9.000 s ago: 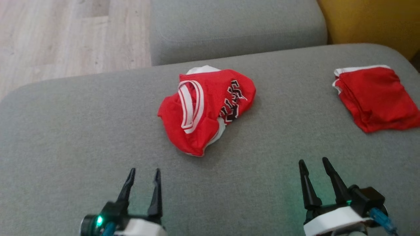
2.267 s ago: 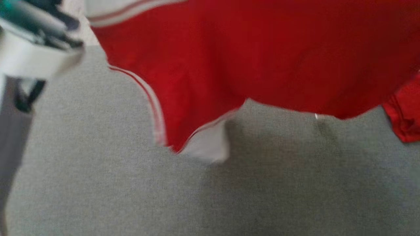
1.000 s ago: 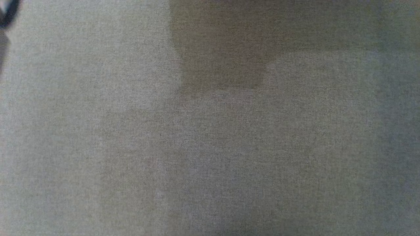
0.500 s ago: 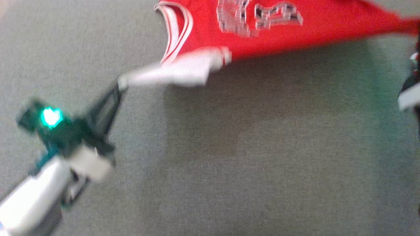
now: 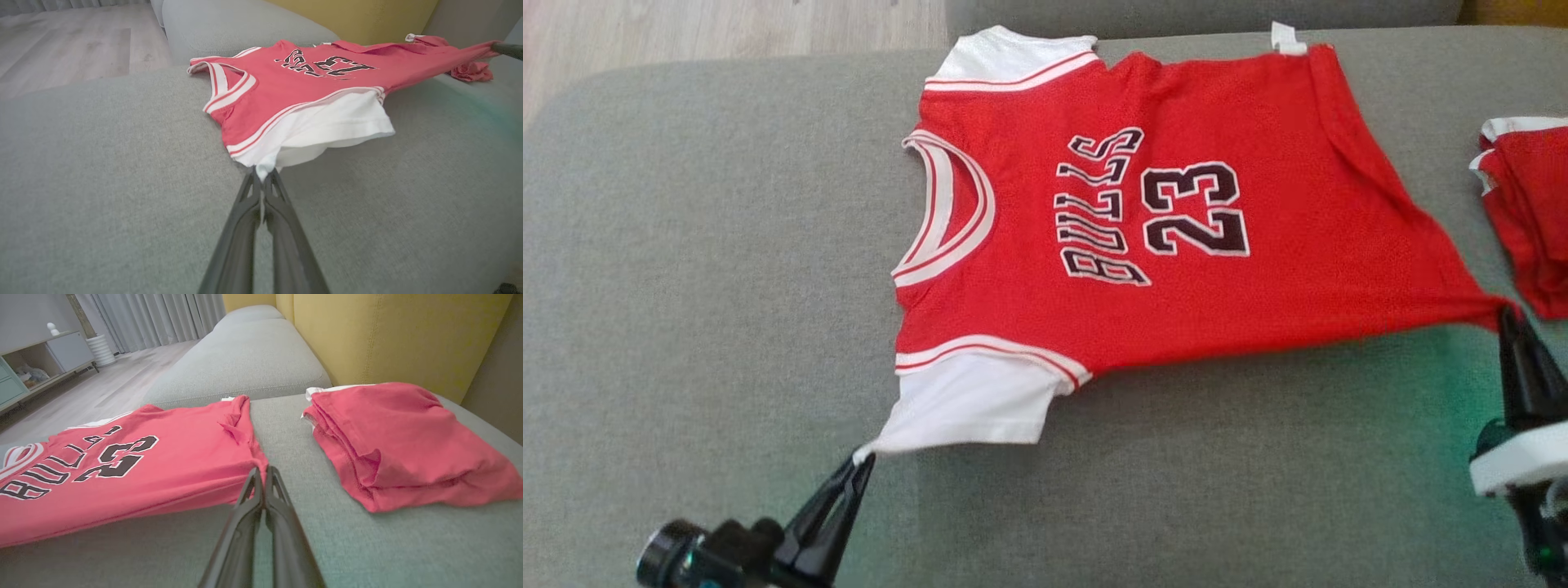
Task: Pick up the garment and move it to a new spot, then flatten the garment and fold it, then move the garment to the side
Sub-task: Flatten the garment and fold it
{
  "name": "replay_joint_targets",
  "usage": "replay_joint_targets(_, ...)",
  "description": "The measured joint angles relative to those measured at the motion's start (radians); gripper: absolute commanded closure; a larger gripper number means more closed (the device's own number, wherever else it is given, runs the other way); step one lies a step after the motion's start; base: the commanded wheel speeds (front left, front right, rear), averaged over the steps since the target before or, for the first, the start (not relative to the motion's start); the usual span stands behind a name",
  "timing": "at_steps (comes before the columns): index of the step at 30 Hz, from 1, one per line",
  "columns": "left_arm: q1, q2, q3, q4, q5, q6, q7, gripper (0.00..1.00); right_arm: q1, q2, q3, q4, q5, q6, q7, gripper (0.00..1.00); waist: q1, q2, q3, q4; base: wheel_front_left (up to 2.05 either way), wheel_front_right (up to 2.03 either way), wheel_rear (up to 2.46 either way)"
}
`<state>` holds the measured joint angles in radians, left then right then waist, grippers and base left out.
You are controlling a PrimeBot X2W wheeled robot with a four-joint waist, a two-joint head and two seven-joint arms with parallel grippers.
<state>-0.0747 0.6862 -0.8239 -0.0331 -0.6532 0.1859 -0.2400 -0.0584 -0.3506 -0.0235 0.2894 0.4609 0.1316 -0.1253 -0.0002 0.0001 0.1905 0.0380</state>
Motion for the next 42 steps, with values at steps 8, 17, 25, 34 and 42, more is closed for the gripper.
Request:
replay_joint_targets(8, -0.036, 0.001, -0.005, 0.018, 0.01, -0.004, 0.001, 1.0, 0.019, 0.03, -0.021, -0.036, -0.046, 0.0, 0.052, 1.0, 0.0001, 0.0, 0.004, 0.003, 0.0, 0.0, 0.0)
replay_joint_targets(17, -0.397, -0.055, 0.002, 0.163, 0.114, -0.128, 0.014, 1.0, -0.183, 0.033, -0.012, 0.031, -0.075, 0.0, 0.118, 1.0, 0.0004, 0.0, 0.068, 0.024, 0.0, 0.0, 0.0)
replay_joint_targets(25, -0.662, -0.141, -0.016, 0.369, 0.202, -0.236, 0.003, 1.0, -0.34, 0.017, 0.0, 0.126, -0.125, 0.0, 0.145, 1.0, 0.0005, 0.0, 0.151, 0.036, 0.0, 0.0, 0.0)
replay_joint_targets(34, -0.805, -0.207, -0.014, 0.519, 0.209, -0.293, -0.01, 0.0, -0.436, 0.015, 0.019, 0.199, -0.143, 0.0, 0.132, 0.74, 0.0004, -0.0001, 0.213, 0.031, 0.0, 0.0, 0.0)
replay_joint_targets(42, -0.773, -0.271, 0.148, 0.514, 0.167, -0.245, -0.017, 0.0, -0.454, 0.029, 0.016, 0.237, -0.136, 0.0, 0.048, 0.0, 0.0003, -0.0001, 0.209, 0.023, 0.0, 0.0, 0.0)
